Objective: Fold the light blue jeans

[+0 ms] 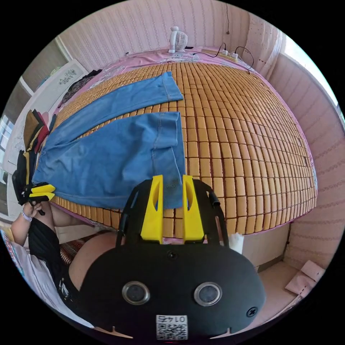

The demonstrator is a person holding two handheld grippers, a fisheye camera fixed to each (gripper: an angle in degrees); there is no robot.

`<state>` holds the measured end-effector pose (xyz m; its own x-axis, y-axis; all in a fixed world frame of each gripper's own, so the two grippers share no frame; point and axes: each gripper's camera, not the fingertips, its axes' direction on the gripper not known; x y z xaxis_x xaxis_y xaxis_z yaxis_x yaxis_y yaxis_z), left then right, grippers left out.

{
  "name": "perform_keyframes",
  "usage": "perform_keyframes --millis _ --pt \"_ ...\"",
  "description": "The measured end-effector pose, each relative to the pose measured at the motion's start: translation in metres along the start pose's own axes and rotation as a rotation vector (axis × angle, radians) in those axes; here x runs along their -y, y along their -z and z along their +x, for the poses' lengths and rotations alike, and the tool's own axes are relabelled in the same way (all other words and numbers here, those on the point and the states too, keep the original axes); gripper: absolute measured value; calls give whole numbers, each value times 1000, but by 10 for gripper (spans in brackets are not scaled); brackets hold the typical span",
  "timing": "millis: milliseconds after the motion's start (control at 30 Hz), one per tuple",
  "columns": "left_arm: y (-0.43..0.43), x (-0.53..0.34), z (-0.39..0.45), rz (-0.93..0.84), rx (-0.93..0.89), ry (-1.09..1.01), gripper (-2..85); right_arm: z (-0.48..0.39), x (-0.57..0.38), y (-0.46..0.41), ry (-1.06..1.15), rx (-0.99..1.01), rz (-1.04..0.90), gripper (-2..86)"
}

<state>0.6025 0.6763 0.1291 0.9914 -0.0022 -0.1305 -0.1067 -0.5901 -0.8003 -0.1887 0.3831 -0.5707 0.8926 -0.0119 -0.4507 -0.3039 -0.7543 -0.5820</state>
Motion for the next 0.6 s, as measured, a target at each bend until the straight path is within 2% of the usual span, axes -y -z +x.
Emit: perform_keyframes --millis 67,167,233,333,400,467,533,600 --pt "-7 4 9 -14 36 -15 64 -9 -7 1 47 -31 68 50" --pt "-29 7 16 -81 46 -16 50 -11 -7 5 25 5 56 25" --pt "-29 6 20 -59 89 -11 26 -12 -6 14 38 5 61 20" --pt "-26 10 27 -61 97 -28 -1 -12 -13 64 38 79 223 16" --pt "-9 7 42 19 110 -88 -5 -9 -40 119 27 162 443 17" --pt "2 4 49 50 74 -114 -4 -6 -73 141 0 169 524 20" --pt "8 0 50 53 12 -120 0 0 -105 137 -56 150 503 28" --pt "10 -8 49 49 -56 -121 11 11 -136 102 -144 127 344 47"
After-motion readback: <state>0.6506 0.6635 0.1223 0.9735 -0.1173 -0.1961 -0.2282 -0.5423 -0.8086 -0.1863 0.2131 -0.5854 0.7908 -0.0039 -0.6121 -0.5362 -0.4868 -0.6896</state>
